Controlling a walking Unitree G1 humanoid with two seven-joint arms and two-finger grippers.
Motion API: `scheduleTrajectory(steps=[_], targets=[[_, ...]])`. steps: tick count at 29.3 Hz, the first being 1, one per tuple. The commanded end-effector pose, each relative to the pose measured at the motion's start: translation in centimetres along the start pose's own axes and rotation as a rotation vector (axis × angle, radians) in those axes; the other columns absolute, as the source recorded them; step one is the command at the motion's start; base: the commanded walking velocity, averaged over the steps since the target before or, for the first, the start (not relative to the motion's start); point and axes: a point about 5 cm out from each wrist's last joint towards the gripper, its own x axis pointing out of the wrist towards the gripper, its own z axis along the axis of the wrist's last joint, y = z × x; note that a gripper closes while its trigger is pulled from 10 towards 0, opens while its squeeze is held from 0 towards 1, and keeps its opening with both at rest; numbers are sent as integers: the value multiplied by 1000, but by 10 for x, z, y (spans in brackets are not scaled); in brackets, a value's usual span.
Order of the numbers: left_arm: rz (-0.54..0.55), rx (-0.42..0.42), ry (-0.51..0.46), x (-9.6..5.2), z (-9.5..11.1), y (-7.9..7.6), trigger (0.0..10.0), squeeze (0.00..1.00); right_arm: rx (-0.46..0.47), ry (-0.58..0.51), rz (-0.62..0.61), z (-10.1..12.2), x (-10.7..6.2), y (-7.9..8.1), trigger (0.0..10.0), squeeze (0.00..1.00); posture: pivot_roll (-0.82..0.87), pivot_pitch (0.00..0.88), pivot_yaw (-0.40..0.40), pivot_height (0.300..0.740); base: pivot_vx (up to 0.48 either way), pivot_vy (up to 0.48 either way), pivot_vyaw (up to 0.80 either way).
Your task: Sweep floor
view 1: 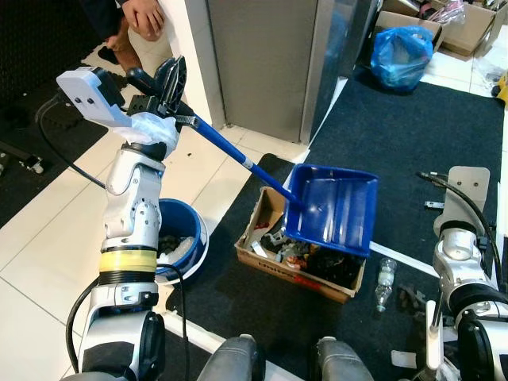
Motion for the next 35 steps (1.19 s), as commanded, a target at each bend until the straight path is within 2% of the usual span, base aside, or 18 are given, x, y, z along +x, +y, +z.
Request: scheduleTrajectory(steps=[1,3,12,17,30,35], targets=[[-20,-43,-35,-1,5,-5,10000,0,-24,8,7,2,3,0,10000,0,130,0,-7,740,0,0,0],[-18,-91,-12,-5,2,-8,10000,0,-21,20,7,1,3,-1,10000,0,129,0,-10,740,0,0,0],[-26,-173,28,-14,-8,-12,10000,0,-31,46,17,-1,4,-1,10000,0,132,0,-16,740,0,0,0],[-6,-176,32,-17,-7,-6,10000,0,-26,59,18,-3,3,0,10000,0,132,0,-15,740,0,0,0],[-39,-234,72,-24,-11,-9,10000,0,-10,70,14,-4,2,1,10000,0,131,0,-12,740,0,0,0],[-58,-233,99,-29,-14,-11,10000,0,-4,73,18,-5,2,2,10000,0,133,1,-13,740,0,0,0]])
